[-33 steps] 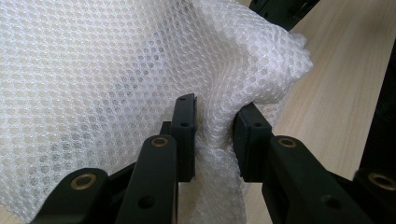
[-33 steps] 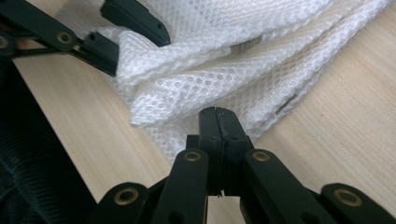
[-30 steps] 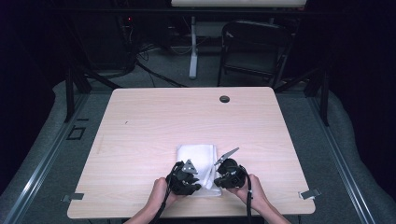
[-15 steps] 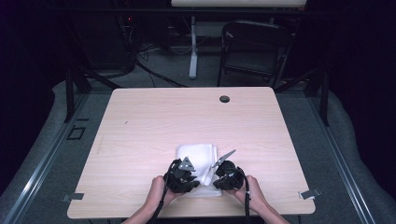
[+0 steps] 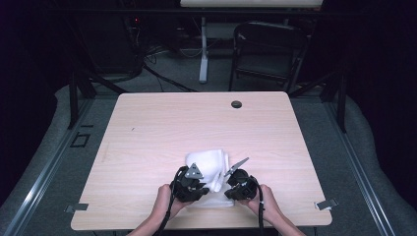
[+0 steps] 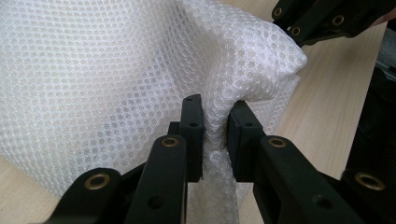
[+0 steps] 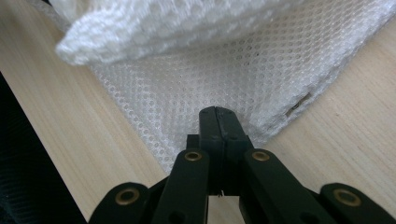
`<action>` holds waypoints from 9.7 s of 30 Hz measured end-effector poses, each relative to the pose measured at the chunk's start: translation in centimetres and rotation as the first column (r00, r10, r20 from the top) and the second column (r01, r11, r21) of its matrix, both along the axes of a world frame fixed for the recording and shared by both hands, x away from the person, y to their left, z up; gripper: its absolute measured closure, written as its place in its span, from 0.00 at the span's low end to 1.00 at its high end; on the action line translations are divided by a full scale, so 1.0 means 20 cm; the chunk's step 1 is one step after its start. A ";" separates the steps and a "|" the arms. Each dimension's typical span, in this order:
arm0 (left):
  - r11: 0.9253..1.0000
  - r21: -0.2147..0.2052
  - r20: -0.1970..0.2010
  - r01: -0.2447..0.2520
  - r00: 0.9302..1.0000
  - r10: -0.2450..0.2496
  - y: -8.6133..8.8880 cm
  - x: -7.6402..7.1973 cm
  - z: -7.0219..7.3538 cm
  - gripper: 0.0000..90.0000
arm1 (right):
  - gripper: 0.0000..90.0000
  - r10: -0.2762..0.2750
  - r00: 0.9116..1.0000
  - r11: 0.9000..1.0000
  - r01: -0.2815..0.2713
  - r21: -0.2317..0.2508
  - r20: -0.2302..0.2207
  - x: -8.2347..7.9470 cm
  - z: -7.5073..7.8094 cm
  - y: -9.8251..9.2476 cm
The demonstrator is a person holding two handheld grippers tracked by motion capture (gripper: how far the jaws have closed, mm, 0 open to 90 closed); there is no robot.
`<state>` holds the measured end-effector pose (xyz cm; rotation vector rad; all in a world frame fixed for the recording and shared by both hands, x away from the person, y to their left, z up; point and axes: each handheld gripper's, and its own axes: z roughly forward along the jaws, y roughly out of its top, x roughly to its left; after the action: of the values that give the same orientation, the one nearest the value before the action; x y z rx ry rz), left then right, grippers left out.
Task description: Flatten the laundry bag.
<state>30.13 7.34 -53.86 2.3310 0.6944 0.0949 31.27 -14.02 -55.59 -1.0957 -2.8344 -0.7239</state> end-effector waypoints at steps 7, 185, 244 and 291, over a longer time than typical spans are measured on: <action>1.000 -0.015 0.020 -0.013 1.000 0.014 0.03 0.00 0.04 0.88 | 1.00 -0.002 1.000 1.000 0.002 -0.005 0.010 0.00 0.00 0.00; 0.974 0.187 -0.211 -0.131 0.963 0.170 0.43 0.04 -0.08 0.73 | 1.00 -0.010 1.000 0.994 0.012 -0.110 0.024 -0.03 0.02 -0.09; 0.996 0.079 -0.114 -0.033 0.993 0.041 0.30 -0.05 0.02 0.38 | 0.98 0.039 0.990 0.999 -0.040 0.005 0.135 -0.10 0.18 -0.08; 0.993 0.106 -0.060 -0.043 0.997 0.049 0.16 0.01 0.01 0.98 | 1.00 0.150 0.974 0.989 -0.148 -0.023 0.168 -0.17 0.10 0.08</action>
<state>30.31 10.50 -53.67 2.4271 0.7915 0.0806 27.84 -12.40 -53.57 -0.8476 -3.0229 -0.8290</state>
